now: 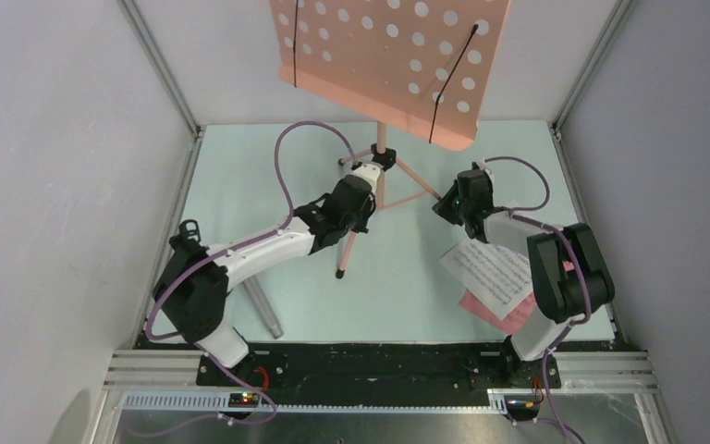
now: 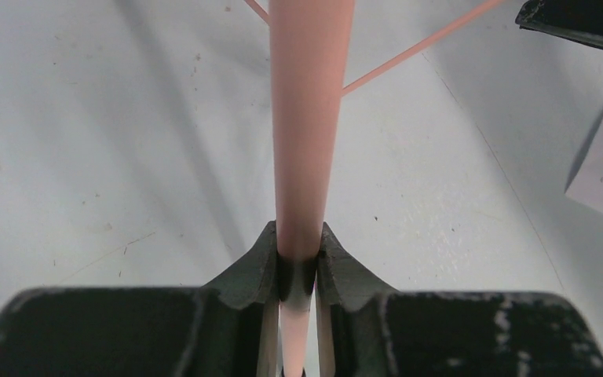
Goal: Set up the instrument practice props
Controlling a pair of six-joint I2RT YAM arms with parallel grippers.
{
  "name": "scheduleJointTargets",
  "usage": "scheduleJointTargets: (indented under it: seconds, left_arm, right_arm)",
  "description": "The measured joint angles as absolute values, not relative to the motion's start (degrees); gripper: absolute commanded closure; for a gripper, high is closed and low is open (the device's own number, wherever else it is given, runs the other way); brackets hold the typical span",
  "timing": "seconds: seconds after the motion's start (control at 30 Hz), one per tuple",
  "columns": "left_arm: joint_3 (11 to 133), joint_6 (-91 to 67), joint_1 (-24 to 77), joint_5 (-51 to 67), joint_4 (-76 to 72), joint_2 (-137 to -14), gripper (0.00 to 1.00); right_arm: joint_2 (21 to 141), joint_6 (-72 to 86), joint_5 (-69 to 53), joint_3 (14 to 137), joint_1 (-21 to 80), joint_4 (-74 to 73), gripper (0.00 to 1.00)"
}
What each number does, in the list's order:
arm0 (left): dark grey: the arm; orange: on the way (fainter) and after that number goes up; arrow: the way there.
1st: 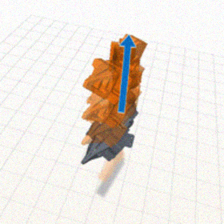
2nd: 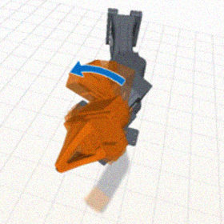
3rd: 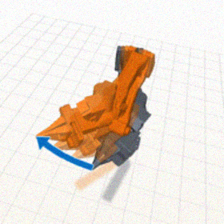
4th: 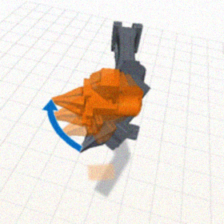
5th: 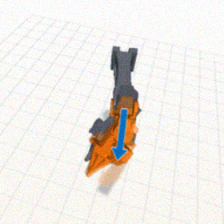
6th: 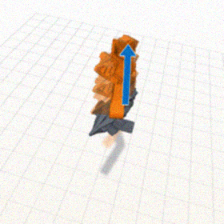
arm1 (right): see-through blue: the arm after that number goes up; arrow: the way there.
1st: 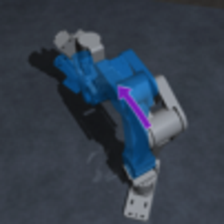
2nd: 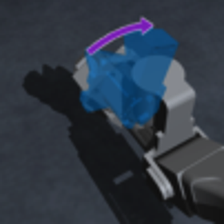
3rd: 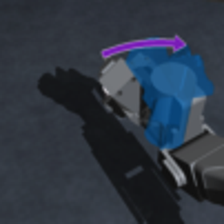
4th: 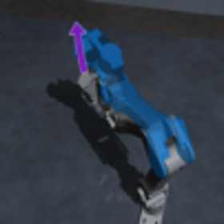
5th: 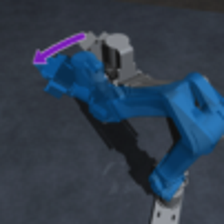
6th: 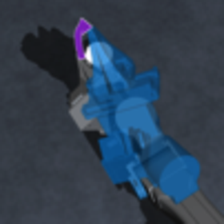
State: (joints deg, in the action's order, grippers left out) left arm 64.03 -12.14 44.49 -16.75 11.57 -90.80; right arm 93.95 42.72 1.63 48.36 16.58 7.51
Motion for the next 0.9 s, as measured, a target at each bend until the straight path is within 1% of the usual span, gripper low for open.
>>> scheduleJointTargets:
  seconds: [0.07,0.1,0.17,0.27,0.37,0.47,0.53,0.63,0.73,0.8,0.83,0.87,0.9]
  left_arm:
    - [65.23,-13.21,44.49,-17.96,11.99,-91.9,1.0]
    - [66.08,-13.69,44.49,-18.59,12.4,-92.58,1.0]
    - [67.94,-14.7,44.51,-19.94,13.08,-94.21,1.0]
    - [71.24,-16.51,44.51,-21.74,13.61,-97.23,0.99]
    - [74.48,-17.67,44.51,-23.51,14.35,-99.96,0.99]
    - [78.19,-18.85,44.51,-24.45,15.05,-103.07,0.96]
    - [81.01,-19.55,44.51,-24.91,15.62,-105.27,0.94]
    - [84.53,-19.77,44.51,-24.93,16.03,-108.16,0.91]
    - [87.85,-19.99,44.49,-24.69,16.25,-110.74,0.84]
    - [88.95,-20.08,44.49,-24.4,16.23,-111.61,0.76]
    - [89.32,-20.05,44.45,-24.18,16.23,-111.92,0.69]
    - [89.65,-19.99,44.42,-23.94,16.32,-112.14,0.64]
    - [89.69,-19.75,44.42,-23.73,16.34,-112.16,0.55]
  right_arm:
    - [96.75,42.94,0.05,51.33,15.62,7.49,0.86]
    - [98.15,43.05,-0.69,52.8,15.16,7.46,0.9]
    - [101.8,43.24,-2.52,56.95,14.22,7.33,0.94]
    - [106.19,43.64,-4.29,62.13,13.28,7.57,0.95]
    - [109.47,44.45,-5.98,66.39,12.67,7.38,0.93]
    - [112.86,45.04,-7.35,70.61,12.19,7.2,0.88]
    - [115.02,45.25,-8.36,73.28,11.77,7.07,0.86]
    - [118.3,44.95,-10.11,77.67,10.85,6.2,0.86]
    - [120.4,44.69,-11.6,80.71,9.8,5.13,0.84]
    - [121.1,44.47,-12.56,81.97,9.1,4.49,0.82]
    - [121.25,44.27,-13.02,82.32,8.75,4.27,0.81]
    - [121.3,44.05,-13.21,82.46,8.47,4.08,0.8]
    - [121.3,43.7,-13.43,82.56,8.23,3.7,0.77]
